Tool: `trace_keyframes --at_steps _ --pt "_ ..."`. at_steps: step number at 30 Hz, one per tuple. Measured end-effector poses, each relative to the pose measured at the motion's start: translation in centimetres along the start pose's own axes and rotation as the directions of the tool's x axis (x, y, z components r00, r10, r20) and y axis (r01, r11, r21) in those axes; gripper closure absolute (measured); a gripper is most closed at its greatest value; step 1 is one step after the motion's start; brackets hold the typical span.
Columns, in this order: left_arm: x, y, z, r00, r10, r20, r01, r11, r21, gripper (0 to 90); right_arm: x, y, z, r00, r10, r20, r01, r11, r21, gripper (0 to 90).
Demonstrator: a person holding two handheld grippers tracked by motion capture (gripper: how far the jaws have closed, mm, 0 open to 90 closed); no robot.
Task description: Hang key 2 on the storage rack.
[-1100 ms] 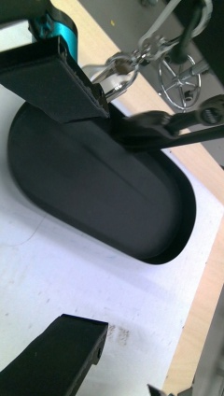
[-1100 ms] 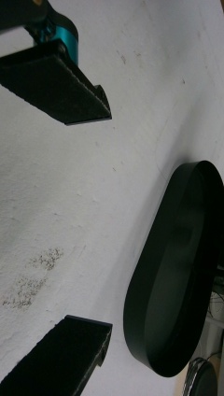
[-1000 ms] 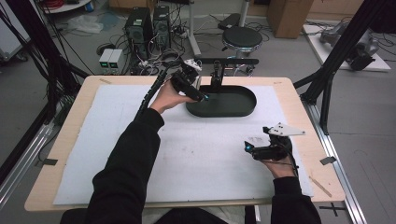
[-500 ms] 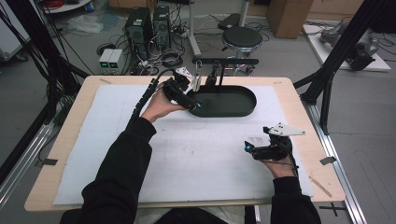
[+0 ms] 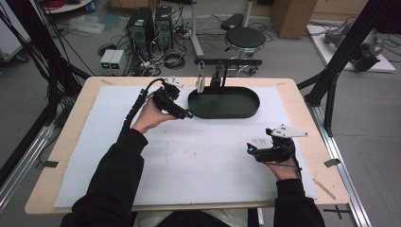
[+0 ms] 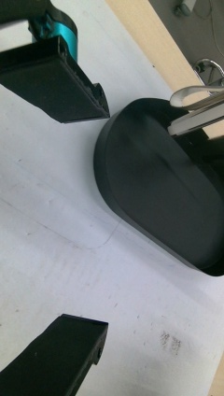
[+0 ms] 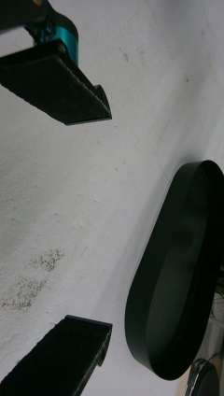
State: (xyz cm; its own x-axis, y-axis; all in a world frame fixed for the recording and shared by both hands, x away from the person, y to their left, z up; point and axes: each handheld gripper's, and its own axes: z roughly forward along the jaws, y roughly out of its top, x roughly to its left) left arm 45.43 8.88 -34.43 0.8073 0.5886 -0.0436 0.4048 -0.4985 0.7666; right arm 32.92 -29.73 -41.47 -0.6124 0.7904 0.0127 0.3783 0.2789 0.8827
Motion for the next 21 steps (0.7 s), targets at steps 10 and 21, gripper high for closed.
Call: trace_keyframes --at_steps 10,21 --pt "0.3 -2.2 -1.5 0.9991 -0.031 -0.028 0.03 0.9995 -0.01 1.7 0.0 0.0 0.0 1.0 -0.001 0.0 0.001 1.0 -0.001 0.6" --pt "0.5 -4.8 -3.5 0.996 -0.064 -0.062 0.062 0.9977 -0.028 1.7 0.0 0.0 0.0 1.0 -0.002 0.006 0.002 1.0 0.0 0.6"
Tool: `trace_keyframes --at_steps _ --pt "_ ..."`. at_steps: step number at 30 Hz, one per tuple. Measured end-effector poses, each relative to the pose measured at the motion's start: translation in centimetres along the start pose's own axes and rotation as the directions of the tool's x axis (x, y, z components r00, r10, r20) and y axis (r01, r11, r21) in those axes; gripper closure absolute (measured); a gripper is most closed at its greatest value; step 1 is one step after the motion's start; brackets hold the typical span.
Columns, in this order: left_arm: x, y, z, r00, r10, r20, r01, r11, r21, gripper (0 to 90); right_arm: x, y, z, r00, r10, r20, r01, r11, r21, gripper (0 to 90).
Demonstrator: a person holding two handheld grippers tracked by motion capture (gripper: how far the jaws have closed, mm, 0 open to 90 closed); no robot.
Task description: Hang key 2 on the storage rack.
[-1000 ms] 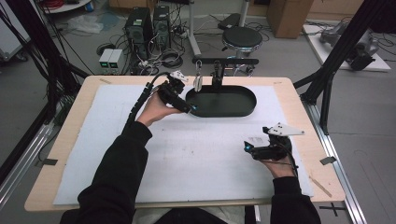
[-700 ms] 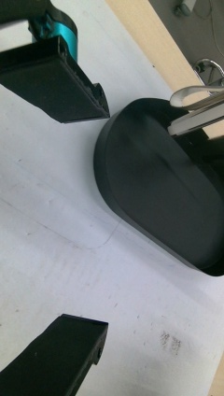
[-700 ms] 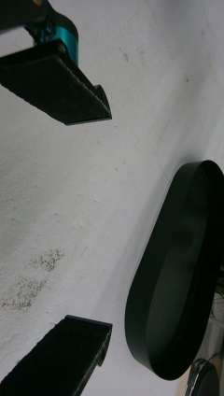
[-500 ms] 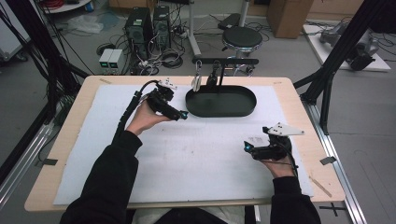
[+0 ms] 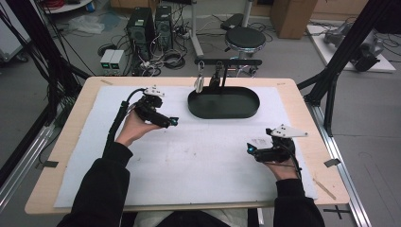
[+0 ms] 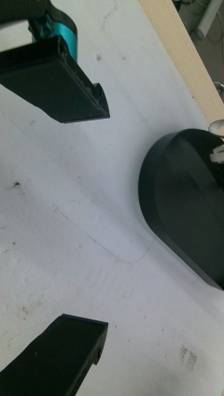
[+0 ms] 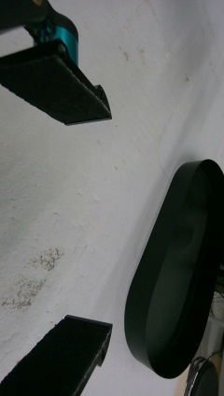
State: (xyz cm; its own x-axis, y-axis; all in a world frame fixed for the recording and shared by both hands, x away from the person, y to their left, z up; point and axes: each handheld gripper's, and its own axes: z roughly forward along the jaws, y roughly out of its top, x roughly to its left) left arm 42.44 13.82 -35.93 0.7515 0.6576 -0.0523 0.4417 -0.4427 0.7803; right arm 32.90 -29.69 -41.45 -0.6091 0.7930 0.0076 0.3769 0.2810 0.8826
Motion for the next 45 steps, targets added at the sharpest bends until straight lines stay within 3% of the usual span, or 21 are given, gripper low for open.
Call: trace_keyframes --at_steps 10,18,24,28,37,45 --pt "0.1 -1.8 -2.1 0.9997 -0.008 -0.023 0.008 0.9999 -0.009 1.7 0.0 0.0 0.0 1.0 -0.004 0.002 0.004 1.0 0.0 0.6" --pt "0.9 -4.4 -4.0 0.9968 -0.067 -0.044 0.065 0.9971 -0.039 1.7 0.0 0.0 0.0 1.0 -0.009 0.0 0.009 1.0 0.0 0.6" --pt "1.3 -6.7 -5.8 0.9938 -0.095 -0.059 0.089 0.9908 -0.102 1.7 0.2 0.0 0.1 1.0 -0.007 -0.003 0.007 1.0 0.003 0.6" --pt "1.4 -8.0 -7.0 0.9906 -0.113 -0.076 0.1 0.9825 -0.157 1.7 0.3 0.1 0.1 0.9999 -0.01 -0.003 0.01 1.0 0.005 0.6" --pt "1.1 -10.3 -8.8 0.9865 -0.114 -0.118 0.089 0.9765 -0.196 1.7 0.3 0.1 0.1 1.0 -0.008 -0.001 0.008 1.0 0.006 0.6" --pt "1.0 -12.5 -10.0 0.9823 -0.136 -0.128 0.104 0.9675 -0.23 1.7 0.4 0.0 0.1 1.0 -0.007 0.0 0.007 1.0 0.005 0.6"
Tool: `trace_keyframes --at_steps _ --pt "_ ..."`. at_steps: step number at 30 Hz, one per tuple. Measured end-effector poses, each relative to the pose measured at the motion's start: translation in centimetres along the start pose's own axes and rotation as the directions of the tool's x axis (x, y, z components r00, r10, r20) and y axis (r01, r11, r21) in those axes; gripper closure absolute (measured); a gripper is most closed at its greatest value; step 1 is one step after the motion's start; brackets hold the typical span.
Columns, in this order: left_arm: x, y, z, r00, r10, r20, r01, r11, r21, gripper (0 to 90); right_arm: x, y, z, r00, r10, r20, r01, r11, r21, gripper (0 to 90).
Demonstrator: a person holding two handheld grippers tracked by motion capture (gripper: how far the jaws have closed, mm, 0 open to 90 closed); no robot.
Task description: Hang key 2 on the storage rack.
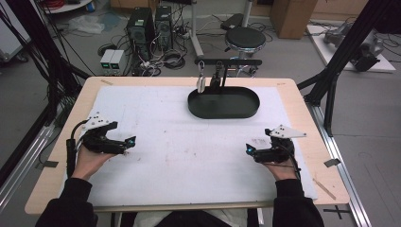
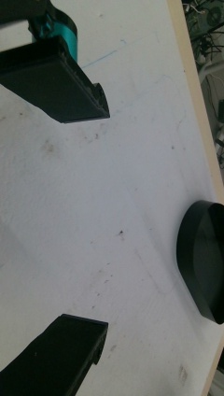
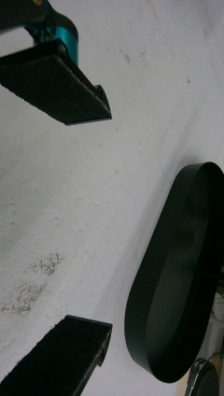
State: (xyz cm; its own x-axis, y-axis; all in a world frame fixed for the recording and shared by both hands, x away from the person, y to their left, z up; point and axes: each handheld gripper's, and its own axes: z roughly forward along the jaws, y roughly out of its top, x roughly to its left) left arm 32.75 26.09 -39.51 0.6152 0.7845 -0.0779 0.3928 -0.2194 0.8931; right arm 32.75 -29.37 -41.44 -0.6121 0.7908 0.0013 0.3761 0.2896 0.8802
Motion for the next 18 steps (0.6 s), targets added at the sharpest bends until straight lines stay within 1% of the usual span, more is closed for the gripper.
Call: trace_keyframes --at_steps 3,5,6,9,11,14,18 --pt "0.0 -0.8 -0.8 0.9999 0.007 -0.013 -0.007 0.9996 -0.028 1.7 0.0 0.0 0.0 1.0 -0.001 -0.002 0.001 1.0 0.0 0.6" --pt "0.0 -1.3 -1.2 0.9998 -0.004 -0.018 0.003 0.9992 -0.039 1.7 0.0 0.0 0.0 1.0 -0.002 -0.003 0.002 1.0 0.001 0.6" --pt "0.1 -1.8 -1.6 0.9996 -0.012 -0.026 0.011 0.9983 -0.057 1.7 0.0 0.0 0.0 1.0 -0.004 -0.001 0.004 1.0 -0.002 0.6" --pt "0.2 -2.8 -2.4 0.9985 -0.033 -0.043 0.029 0.9962 -0.082 1.7 0.0 0.0 -0.1 1.0 0.001 -0.001 -0.001 1.0 -0.002 0.6" --pt "0.1 -3.4 -3.0 0.9979 -0.032 -0.057 0.027 0.9948 -0.099 1.7 0.0 0.0 -0.1 1.0 0.0 0.0 0.0 1.0 -0.004 0.6" --pt "-0.2 -4.2 -4.0 0.9962 -0.037 -0.08 0.024 0.9882 -0.151 1.7 0.0 0.0 -0.1 1.0 0.001 0.002 -0.001 1.0 -0.005 0.6" --pt "-0.2 -4.6 -4.4 0.9942 -0.053 -0.093 0.038 0.9867 -0.158 1.7 0.0 0.0 -0.1 1.0 0.001 0.0 -0.001 1.0 -0.004 0.6"
